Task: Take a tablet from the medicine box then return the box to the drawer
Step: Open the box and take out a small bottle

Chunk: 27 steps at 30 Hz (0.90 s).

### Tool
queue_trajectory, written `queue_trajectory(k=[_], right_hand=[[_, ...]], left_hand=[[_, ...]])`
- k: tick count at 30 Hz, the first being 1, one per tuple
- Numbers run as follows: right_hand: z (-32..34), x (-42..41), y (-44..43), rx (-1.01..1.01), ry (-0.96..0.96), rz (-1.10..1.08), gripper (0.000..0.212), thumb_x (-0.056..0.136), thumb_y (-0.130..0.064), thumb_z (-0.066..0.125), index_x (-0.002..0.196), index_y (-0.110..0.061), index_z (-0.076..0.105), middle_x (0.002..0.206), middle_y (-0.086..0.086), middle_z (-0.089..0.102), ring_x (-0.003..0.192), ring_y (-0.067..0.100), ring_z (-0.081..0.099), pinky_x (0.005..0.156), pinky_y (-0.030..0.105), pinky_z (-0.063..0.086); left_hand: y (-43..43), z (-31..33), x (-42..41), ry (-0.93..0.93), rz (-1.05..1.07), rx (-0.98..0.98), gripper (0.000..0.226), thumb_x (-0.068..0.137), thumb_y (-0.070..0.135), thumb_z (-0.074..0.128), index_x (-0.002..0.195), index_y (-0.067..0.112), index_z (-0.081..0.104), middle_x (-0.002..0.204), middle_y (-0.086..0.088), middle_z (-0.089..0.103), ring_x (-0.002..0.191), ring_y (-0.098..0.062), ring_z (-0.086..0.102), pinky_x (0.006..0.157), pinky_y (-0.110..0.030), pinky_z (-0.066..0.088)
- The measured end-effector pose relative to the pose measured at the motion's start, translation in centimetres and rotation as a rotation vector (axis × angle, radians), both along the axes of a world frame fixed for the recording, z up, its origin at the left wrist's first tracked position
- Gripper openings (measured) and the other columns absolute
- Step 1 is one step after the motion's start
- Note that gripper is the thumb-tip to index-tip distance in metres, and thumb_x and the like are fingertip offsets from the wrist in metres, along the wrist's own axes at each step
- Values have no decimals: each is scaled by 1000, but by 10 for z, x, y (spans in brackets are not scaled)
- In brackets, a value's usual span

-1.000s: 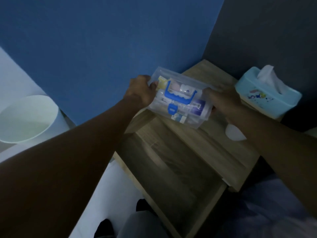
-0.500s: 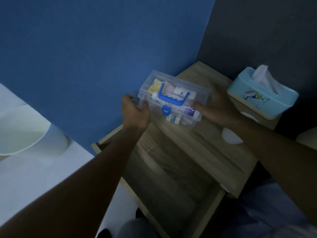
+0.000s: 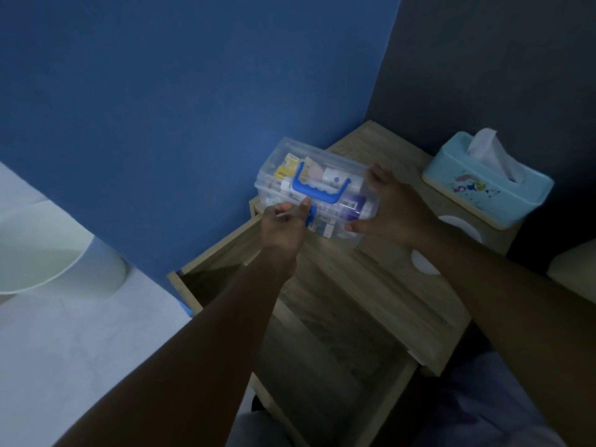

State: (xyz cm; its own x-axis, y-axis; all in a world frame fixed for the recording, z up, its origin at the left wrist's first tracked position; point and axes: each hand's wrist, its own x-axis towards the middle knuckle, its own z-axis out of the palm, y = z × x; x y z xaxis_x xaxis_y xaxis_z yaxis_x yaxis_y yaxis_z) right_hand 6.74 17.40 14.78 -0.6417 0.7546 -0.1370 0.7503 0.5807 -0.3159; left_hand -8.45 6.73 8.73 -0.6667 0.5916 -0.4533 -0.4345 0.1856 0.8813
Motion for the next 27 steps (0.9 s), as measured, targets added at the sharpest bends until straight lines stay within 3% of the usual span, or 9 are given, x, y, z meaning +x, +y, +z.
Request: queue_trajectory(k=[4, 9, 13, 16, 19, 22, 24, 27], right_hand=[[1, -1, 2, 5, -5, -8, 120, 72, -48, 84, 158, -8, 11, 168, 6, 8, 154, 24, 10, 121, 40, 22], [2, -1, 2, 6, 1, -36, 123, 68, -47, 87, 158, -9, 14, 168, 4, 9, 153, 23, 13, 120, 39, 22], [3, -6, -2, 53, -45, -35, 121, 69, -47, 86, 158, -9, 13, 168, 7, 11, 153, 26, 16, 119, 44, 27], [4, -7, -5, 143, -101, -21, 115, 72, -53, 82, 157, -10, 18, 166, 10, 18, 150, 28, 24, 116, 45, 34], [12, -2, -2, 179, -117, 32, 108, 69, -61, 80, 154, -16, 30, 161, 9, 32, 144, 29, 37, 112, 46, 40], [28, 5, 11, 77, 57, 37, 96, 61, -58, 85, 144, -23, 51, 136, 0, 63, 120, 20, 61, 97, 39, 52], [42, 9, 25, -17, 194, 31, 86, 63, -47, 88, 139, -24, 56, 127, -5, 67, 113, 12, 64, 95, 33, 53], [60, 10, 52, -135, 426, -13, 71, 71, -22, 89, 135, -22, 57, 112, -11, 67, 100, -1, 63, 84, 13, 50]], left_hand=[[-8, -1, 2, 47, -32, 19, 35, 84, 32, 72, 113, 16, 61, 107, -2, 68, 102, -17, 66, 87, -32, 57], [-14, 0, -1, 341, -132, -116, 28, 90, 21, 64, 117, 16, 67, 110, 0, 71, 102, -14, 66, 92, -34, 57], [-19, -2, -2, 601, -276, -221, 38, 90, 17, 63, 129, 16, 60, 115, 1, 69, 94, -6, 62, 79, -22, 54], [-24, -3, -4, 751, -272, -233, 43, 90, 15, 63, 132, 20, 55, 117, 1, 65, 93, -4, 57, 66, -9, 41], [-34, 0, -15, 963, -241, -178, 43, 89, 13, 61, 130, 23, 54, 127, -1, 55, 107, -7, 52, 81, -17, 44], [-36, 6, -37, 1178, -240, -131, 51, 84, 7, 63, 132, 19, 53, 134, -5, 50, 119, -21, 52, 102, -33, 46], [-32, 9, -50, 1282, -379, -232, 70, 80, 9, 70, 144, 13, 44, 149, -11, 41, 137, -27, 42, 114, -38, 35], [-24, 10, -59, 1365, -666, -390, 85, 85, 14, 65, 155, 7, 17, 164, -13, 10, 153, -29, 7, 124, -37, 12]])
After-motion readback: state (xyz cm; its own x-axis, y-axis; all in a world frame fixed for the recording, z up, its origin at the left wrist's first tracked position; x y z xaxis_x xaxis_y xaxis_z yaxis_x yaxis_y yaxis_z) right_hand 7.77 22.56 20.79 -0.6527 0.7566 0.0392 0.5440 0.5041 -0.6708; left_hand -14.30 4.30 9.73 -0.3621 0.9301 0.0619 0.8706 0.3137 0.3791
